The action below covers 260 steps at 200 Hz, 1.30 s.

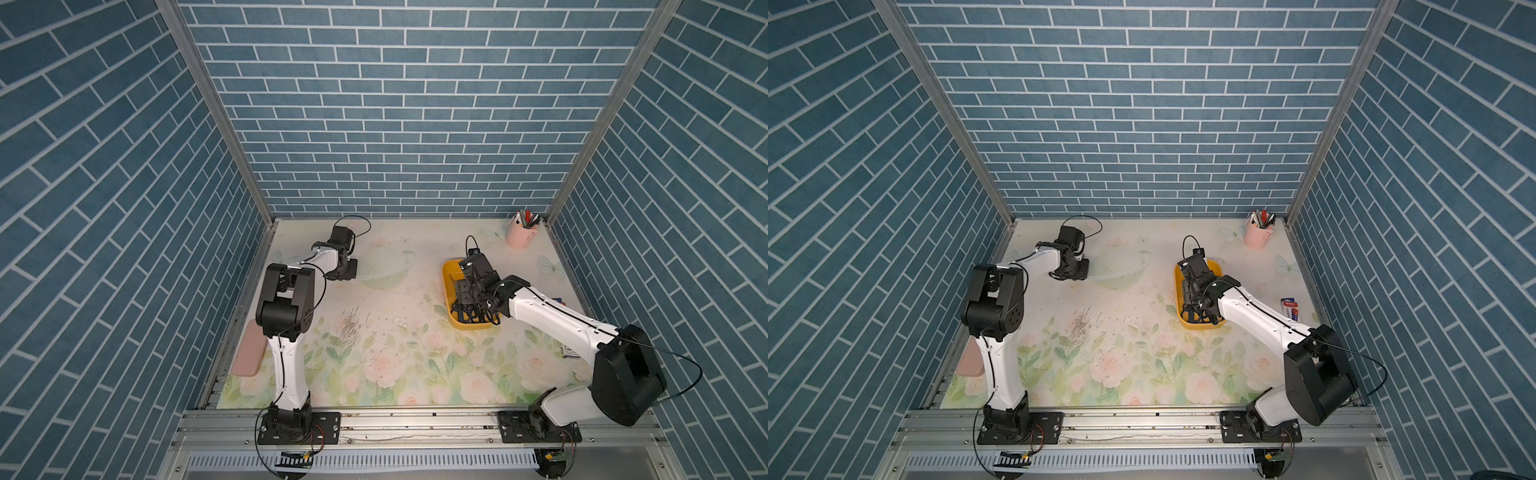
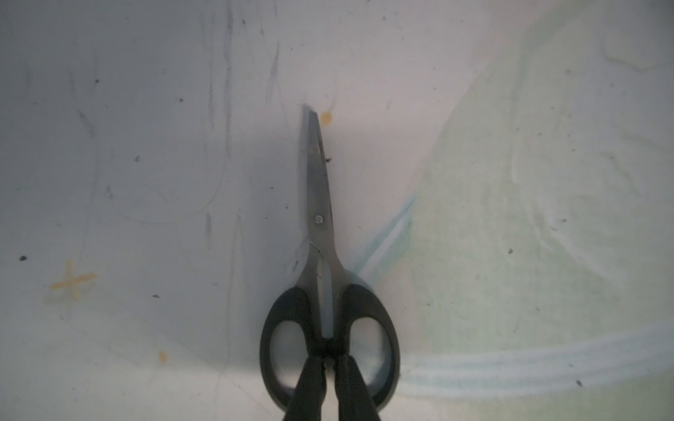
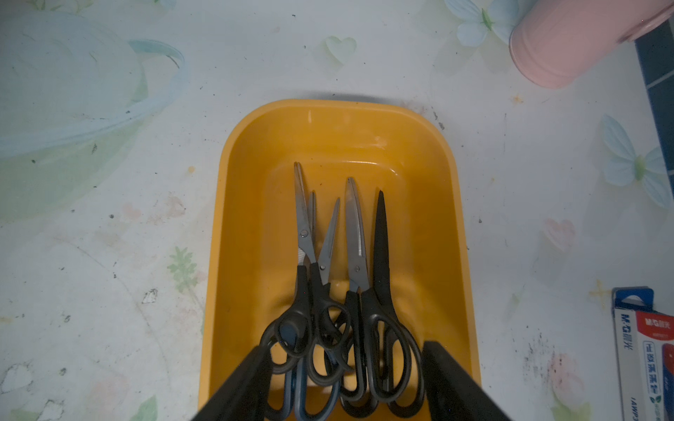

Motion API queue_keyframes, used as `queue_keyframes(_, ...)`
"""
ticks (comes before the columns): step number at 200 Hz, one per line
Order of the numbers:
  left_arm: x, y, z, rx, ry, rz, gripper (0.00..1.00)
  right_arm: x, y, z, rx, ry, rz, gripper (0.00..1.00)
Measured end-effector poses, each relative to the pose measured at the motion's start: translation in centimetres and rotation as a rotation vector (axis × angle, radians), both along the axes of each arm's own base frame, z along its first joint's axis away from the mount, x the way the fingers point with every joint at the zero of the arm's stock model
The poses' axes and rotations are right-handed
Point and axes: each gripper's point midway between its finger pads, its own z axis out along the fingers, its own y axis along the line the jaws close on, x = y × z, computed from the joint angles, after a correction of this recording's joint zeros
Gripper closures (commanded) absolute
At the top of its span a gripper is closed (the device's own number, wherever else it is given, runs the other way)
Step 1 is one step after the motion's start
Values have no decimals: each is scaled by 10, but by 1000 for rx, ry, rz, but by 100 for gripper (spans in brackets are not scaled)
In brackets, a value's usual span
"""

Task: Put the scissors into the storage box
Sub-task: Move the scissors to the center of the board.

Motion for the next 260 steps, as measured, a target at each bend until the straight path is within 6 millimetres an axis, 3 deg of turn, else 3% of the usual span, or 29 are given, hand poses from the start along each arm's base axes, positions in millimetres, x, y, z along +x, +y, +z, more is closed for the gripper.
queue_keyframes(11, -1, 0, 0, -1, -6, 0, 83, 0, 0, 0, 0, 0, 0, 31)
queue_keyframes(26, -4, 1, -3, -2, -10, -2, 66, 0, 0, 0, 0, 0, 0, 31)
queue_keyframes(32, -7, 2, -7, 1, -1, -1, 65, 0, 0, 0, 0, 1, 0, 31)
queue_keyframes(109, -11, 0, -7, -26, -18, 20, 69, 0, 0, -2, -4, 5, 0, 30)
queue_keyframes(135, -29, -9, -8, -44, -10, 5, 69, 0, -1, -2, -8, 3, -2, 31)
queue_keyframes(162, -70, -34, -9, -61, 18, -47, 69, 1, -2, -2, -17, 0, 0, 30)
queue_keyframes(188, -121, -76, -10, -98, 48, -114, 69, 2, -3, -1, -30, -5, 3, 30)
queue_keyframes(226, -221, -140, -8, -216, 133, -196, 65, 2, -5, -1, -44, -11, 1, 30)
queue_keyframes(260, -304, -157, -7, -244, 280, -214, 64, 3, -7, 1, -56, -18, 0, 30)
